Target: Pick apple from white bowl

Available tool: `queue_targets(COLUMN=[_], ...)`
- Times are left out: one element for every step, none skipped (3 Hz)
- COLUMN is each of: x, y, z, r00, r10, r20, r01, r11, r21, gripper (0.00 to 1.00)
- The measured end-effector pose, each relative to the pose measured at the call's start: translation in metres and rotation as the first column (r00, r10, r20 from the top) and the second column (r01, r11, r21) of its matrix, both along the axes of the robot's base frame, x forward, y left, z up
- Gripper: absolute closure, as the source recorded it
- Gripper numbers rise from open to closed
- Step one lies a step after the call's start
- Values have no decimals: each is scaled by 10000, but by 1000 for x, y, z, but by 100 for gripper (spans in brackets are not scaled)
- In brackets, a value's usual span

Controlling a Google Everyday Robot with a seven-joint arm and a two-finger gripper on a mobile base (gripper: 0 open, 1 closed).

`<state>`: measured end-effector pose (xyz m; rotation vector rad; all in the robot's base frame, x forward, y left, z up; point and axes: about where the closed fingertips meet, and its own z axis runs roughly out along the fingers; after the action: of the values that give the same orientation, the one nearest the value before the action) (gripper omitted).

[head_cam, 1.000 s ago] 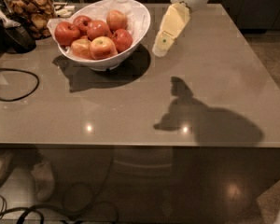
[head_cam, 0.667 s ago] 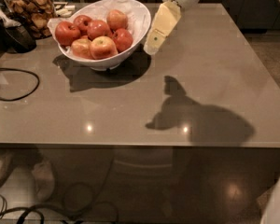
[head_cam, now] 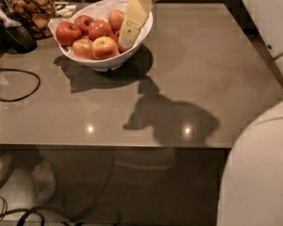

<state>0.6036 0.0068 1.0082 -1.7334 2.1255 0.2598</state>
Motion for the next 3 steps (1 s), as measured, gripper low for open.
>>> queue_targets(x=[4,11,23], y=[19,25,36], z=[5,7,0], r00=[9988,9984,9988], r10=[449,375,277], r20=[177,415,392], r01=[-449,-383,-295], r11=[9990,9991,9985], r21=[-11,192,451], gripper=[0,0,17])
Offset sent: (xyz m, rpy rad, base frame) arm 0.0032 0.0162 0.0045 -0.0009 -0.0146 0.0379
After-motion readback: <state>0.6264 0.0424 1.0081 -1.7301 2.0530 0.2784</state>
